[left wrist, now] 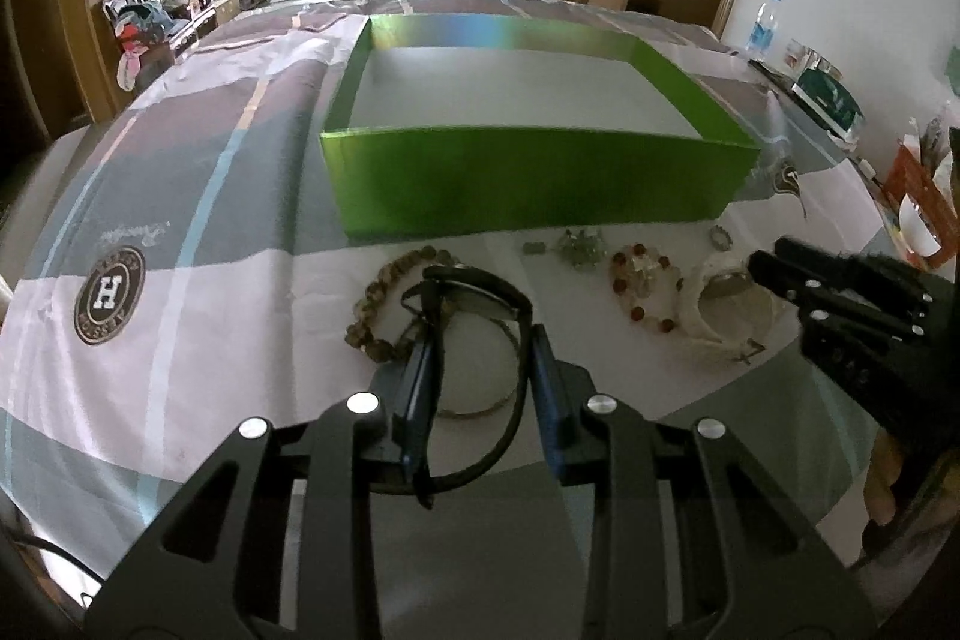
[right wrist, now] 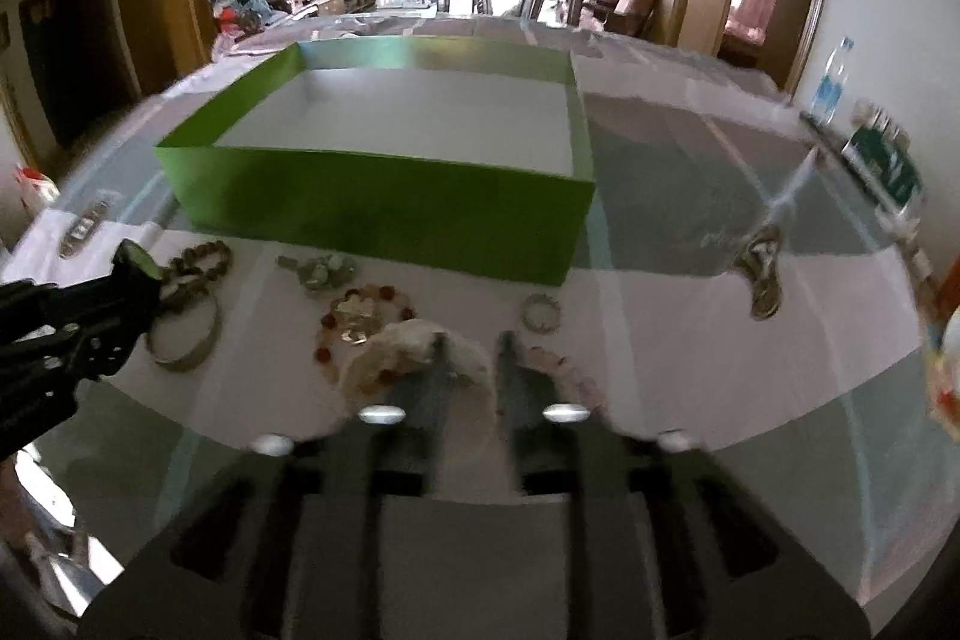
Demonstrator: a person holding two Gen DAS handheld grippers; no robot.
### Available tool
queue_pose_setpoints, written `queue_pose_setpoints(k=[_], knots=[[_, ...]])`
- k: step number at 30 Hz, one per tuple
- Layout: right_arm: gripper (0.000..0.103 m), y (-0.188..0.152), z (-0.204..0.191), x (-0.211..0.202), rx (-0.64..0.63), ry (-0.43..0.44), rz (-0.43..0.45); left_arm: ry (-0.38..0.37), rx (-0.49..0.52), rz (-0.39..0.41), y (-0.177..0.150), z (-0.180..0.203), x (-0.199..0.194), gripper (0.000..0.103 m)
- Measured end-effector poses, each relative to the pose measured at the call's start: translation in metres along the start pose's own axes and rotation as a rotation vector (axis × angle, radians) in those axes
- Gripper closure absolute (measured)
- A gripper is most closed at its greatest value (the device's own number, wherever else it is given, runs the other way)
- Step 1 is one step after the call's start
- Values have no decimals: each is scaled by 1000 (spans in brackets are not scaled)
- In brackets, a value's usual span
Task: Organize jewelry
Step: 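Carry the sunglasses and watch into the green box and open both tools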
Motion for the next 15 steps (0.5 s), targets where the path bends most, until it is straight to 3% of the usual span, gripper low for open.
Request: queue_pose_setpoints(k=[7, 8, 9, 12, 15], knots=[[57, -12, -2, 20, -9, 67, -75, -8, -4, -19, -4, 1, 8, 72], [76, -15, -3, 24, -8, 82, -90, -10, -4, -20, -4, 2, 9, 72], [86, -16, -2, 26, -6, 82, -96, -11, -4, -20, -5, 3, 9, 72], [90, -14, -1, 22, 25, 132, -88, -10, -5, -14, -3, 3, 9, 72], [90, -5, 2, 10, 37, 129, -49, -6, -4, 10, 5, 3, 3, 72]])
Point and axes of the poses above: each gripper's, at about its wrist camera, not at the fingertips, and x roughly the way its jaws point, z to its right, y to its top, the point moved 6 cm from there along x, roughly the way its jaws point, and after that the axes turned 5 degrees about y, right-handed, at the moved point
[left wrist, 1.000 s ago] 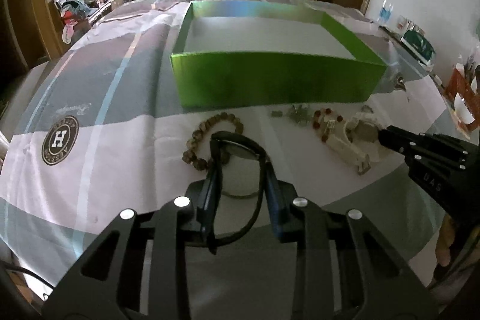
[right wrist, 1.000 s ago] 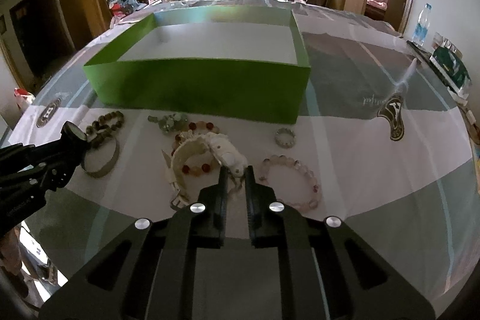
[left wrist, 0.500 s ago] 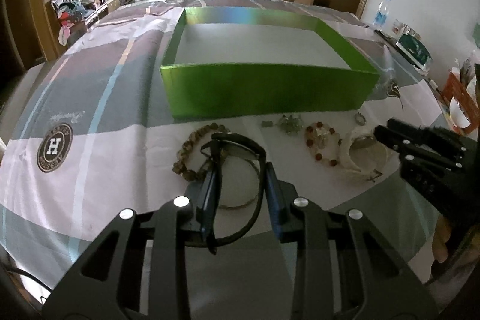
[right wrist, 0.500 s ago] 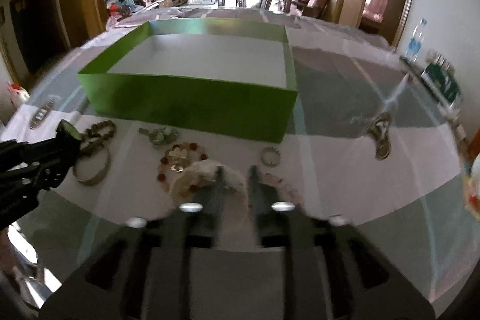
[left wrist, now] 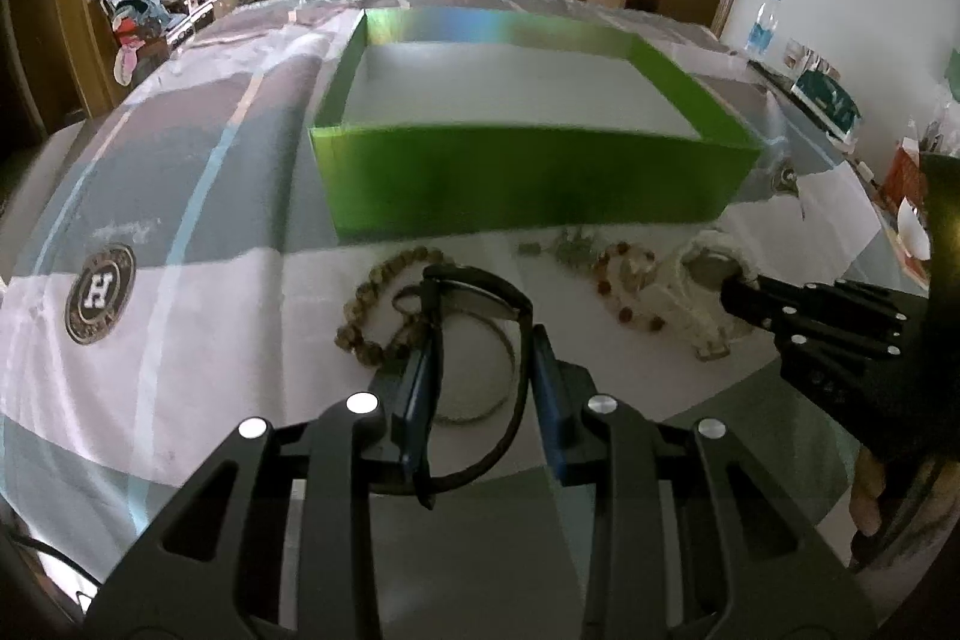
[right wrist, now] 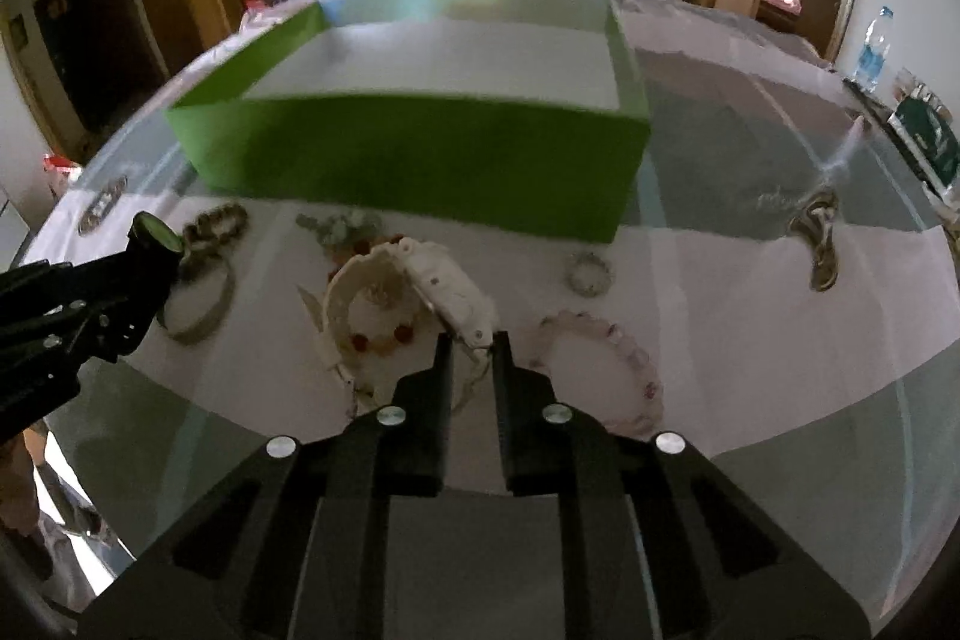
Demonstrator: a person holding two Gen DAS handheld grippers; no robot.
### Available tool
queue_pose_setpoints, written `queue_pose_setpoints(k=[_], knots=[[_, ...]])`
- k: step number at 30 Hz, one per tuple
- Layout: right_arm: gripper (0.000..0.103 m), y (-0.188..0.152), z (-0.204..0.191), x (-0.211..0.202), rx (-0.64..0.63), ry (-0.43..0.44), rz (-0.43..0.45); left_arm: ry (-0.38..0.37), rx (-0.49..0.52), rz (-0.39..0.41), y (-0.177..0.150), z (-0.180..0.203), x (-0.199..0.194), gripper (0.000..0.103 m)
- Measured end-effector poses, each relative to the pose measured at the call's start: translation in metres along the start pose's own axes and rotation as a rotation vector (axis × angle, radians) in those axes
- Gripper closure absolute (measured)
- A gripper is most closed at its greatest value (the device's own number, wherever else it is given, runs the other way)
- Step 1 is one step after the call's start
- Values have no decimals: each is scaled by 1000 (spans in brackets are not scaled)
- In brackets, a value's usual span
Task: Organize jewelry
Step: 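Carry the sunglasses and watch into the green box and open both tools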
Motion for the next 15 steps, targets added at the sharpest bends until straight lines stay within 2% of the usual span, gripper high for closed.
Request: queue_pose_setpoints(k=[3, 7, 10, 15], knots=[[90, 16, 3, -20, 13, 11, 56, 0, 3, 31, 12, 0, -10, 72], [90, 49, 7, -39, 33, 19, 131, -13, 14, 91, 44, 2, -22, 72], [90, 78, 10, -39, 30, -13, 180, -16, 12, 111, 71, 1, -19, 72], [89, 108, 19, -1, 56, -38, 130, 22, -20, 93, 114, -5, 18, 72]])
Point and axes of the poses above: each gripper's, at about its wrist camera, not at the fingertips, and x roughly the way its jaws point, z to its right, y to its top, the point moved 6 cm from there along x, roughly the way its jaws point, and after that the axes turned 5 degrees about y, right-handed, at the moved point
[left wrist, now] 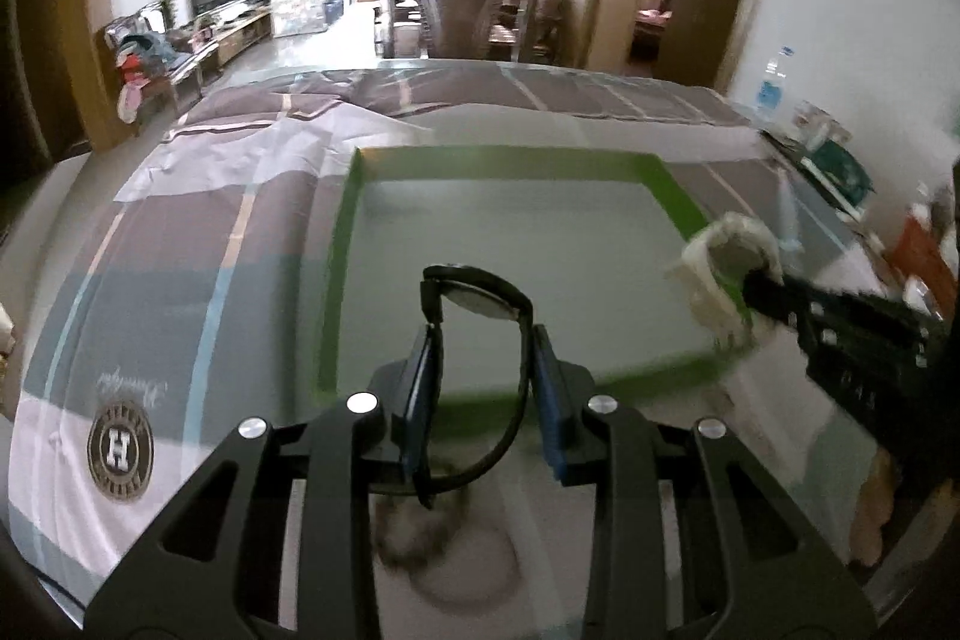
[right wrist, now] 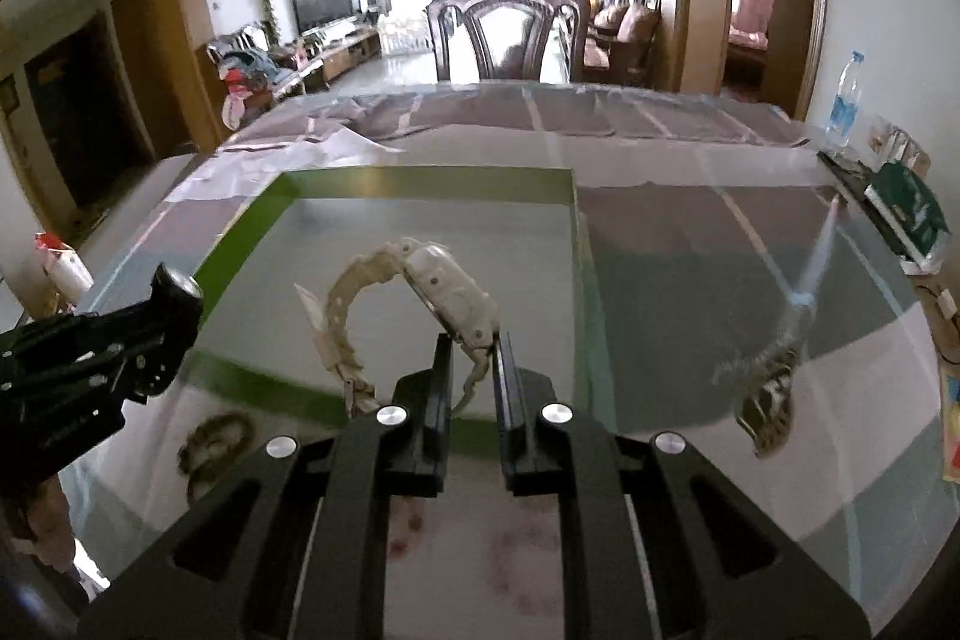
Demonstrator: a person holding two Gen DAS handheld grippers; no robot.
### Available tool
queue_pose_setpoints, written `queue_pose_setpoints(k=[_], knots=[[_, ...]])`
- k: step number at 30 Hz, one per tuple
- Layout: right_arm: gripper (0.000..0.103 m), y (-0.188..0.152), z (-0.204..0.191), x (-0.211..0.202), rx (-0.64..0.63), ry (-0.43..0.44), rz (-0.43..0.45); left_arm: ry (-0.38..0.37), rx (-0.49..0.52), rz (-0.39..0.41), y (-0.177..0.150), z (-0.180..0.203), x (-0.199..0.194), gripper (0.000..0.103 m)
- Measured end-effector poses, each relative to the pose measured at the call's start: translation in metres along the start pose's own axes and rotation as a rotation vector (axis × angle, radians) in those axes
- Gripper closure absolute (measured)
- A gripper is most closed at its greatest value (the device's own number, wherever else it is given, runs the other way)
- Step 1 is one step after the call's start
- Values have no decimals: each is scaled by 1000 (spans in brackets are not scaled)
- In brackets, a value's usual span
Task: Organize jewelry
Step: 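Carry the sunglasses and watch into the green box and open both tools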
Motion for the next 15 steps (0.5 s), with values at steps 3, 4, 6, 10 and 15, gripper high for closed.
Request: queue_pose_setpoints(k=[3, 4, 6, 10, 15], knots=[[89, 2, 3, 25, 14, -26, -40, 14, -23, -17, 13, -4, 23, 72], [89, 2, 3, 32, 19, -28, -50, 11, -30, -26, 15, -5, 30, 71], [88, -2, 3, 39, 30, -32, -63, 12, -42, -33, 18, -6, 40, 62], [61, -6, 4, 23, 37, -30, -29, 10, -38, -9, 14, -8, 34, 43], [55, -31, 13, -22, 34, -40, 20, 56, -46, 4, -17, -20, 5, 32]])
Point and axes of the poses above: each gripper's, at about its wrist camera, not at the fingertips, and x roughly the way its jaws point, z to its right, y to its top, the point moved 6 cm from there along x, roughly the way its jaws point, and after that the axes turned 5 degrees about y, right-handed, at the moved point
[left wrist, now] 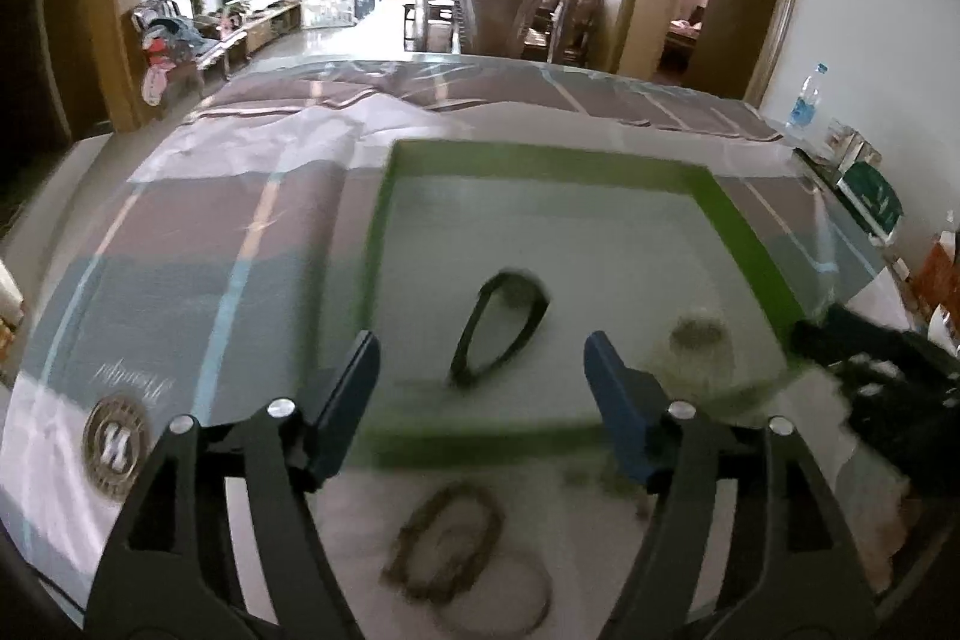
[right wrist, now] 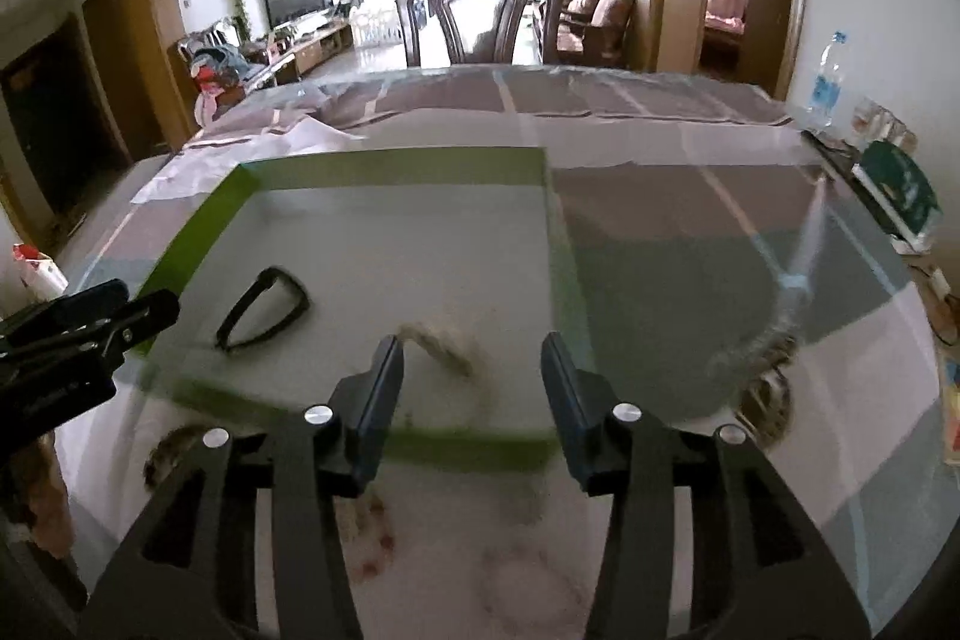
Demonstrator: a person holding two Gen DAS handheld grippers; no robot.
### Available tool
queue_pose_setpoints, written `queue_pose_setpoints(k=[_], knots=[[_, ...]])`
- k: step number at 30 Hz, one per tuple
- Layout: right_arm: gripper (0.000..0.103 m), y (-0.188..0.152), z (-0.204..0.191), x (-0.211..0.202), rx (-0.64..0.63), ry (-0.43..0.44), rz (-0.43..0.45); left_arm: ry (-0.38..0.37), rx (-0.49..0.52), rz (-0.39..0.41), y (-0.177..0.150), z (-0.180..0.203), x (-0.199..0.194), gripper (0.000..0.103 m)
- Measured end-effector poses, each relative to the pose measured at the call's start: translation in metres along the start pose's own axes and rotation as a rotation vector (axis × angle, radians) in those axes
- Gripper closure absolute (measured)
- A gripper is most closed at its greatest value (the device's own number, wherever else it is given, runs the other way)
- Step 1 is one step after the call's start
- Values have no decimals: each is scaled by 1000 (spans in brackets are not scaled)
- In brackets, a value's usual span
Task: Organize jewelry
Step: 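Carry the sunglasses and watch into the green box and open both tools, then withdraw both tools from the box back over the remaining jewelry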
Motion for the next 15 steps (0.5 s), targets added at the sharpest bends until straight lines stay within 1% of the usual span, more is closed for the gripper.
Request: queue_pose_setpoints(k=[3, 5, 6, 8, 10, 12, 15], knots=[[55, -28, 13, -20, 17, -3, -10, 51, -10, -16, -32, -13, -12, 32], [55, -47, 22, -24, 32, -20, -29, 57, -35, -38, -56, -16, -16, 32], [55, -57, 28, -22, 43, -41, -45, 56, -40, -47, -62, -16, -16, 32], [55, -70, 35, -15, 62, -48, -79, 54, -39, -71, -79, -12, -13, 32], [55, -82, 36, -5, 72, -41, -121, 53, -30, -85, -89, -9, -10, 32], [55, -88, 33, 3, 62, -54, -144, 47, -25, -96, -94, -7, -5, 32], [55, -95, 23, 11, 38, -48, -169, 43, -13, -110, -101, -3, -1, 32]])
Point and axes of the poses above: each gripper's, at about its wrist camera, not at the fingertips, and x roughly the way its jaws point, z to its right, y to its top, the point moved 6 cm from there along x, roughly the way its jaws point, and after that the axes turned 5 degrees about y, right-handed, at the moved point
